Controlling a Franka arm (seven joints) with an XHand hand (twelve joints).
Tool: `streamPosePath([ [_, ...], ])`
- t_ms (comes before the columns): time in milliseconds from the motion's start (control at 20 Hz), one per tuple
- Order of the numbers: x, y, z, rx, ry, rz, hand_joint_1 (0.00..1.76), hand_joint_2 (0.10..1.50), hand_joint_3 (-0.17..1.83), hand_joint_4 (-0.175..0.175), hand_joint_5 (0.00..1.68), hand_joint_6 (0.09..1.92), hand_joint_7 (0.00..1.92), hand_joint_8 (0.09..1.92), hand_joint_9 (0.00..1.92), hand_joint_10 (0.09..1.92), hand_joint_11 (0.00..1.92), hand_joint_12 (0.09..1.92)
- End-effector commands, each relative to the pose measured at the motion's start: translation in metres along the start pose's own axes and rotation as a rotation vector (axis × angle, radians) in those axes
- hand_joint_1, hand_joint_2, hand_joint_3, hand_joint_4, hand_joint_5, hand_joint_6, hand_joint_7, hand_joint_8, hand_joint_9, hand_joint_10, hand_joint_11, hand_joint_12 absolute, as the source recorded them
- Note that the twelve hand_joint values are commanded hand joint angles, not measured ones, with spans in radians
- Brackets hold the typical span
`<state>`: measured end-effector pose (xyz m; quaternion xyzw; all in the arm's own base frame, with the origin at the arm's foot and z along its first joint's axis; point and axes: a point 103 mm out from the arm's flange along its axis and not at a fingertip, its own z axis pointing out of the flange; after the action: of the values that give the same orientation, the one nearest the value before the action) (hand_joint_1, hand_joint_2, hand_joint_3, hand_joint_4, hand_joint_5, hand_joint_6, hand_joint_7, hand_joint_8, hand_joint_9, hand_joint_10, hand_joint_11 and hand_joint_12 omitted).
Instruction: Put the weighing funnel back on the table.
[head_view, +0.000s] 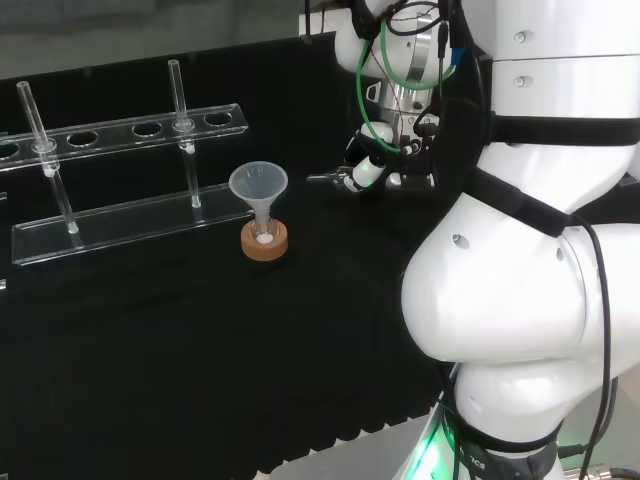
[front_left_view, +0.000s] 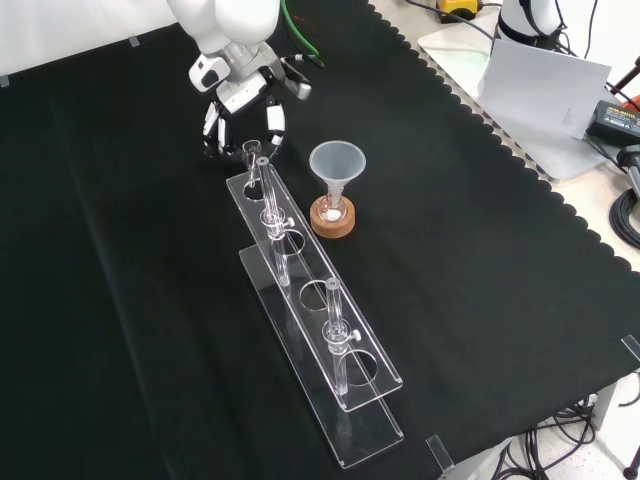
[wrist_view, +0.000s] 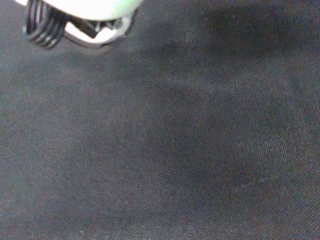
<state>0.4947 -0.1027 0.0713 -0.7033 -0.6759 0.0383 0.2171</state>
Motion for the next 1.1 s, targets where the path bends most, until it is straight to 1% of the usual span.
streamPosePath([
  [50, -0.0021, 0.0076, 0.0109, 0.006, -0.028, -0.013, 1.12, 0.63, 0.73, 0.175, 1.23, 0.77, 0.42, 0.65, 0.73, 0.50, 0.56, 1.25],
  [300, -0.0013, 0.0097, 0.0134, 0.012, -0.024, -0.011, 1.12, 0.63, 0.73, 0.175, 1.23, 0.77, 0.42, 0.65, 0.73, 0.50, 0.56, 1.25],
  [900, 0.0027, 0.0115, 0.0109, 0.016, -0.074, -0.018, 1.12, 0.63, 0.73, 0.175, 1.23, 0.77, 0.43, 0.65, 0.73, 0.50, 0.56, 1.25],
  [1100, 0.0040, 0.0119, 0.0088, 0.012, -0.102, -0.019, 1.12, 0.63, 0.73, 0.175, 1.23, 0.77, 0.43, 0.65, 0.73, 0.50, 0.56, 1.25],
])
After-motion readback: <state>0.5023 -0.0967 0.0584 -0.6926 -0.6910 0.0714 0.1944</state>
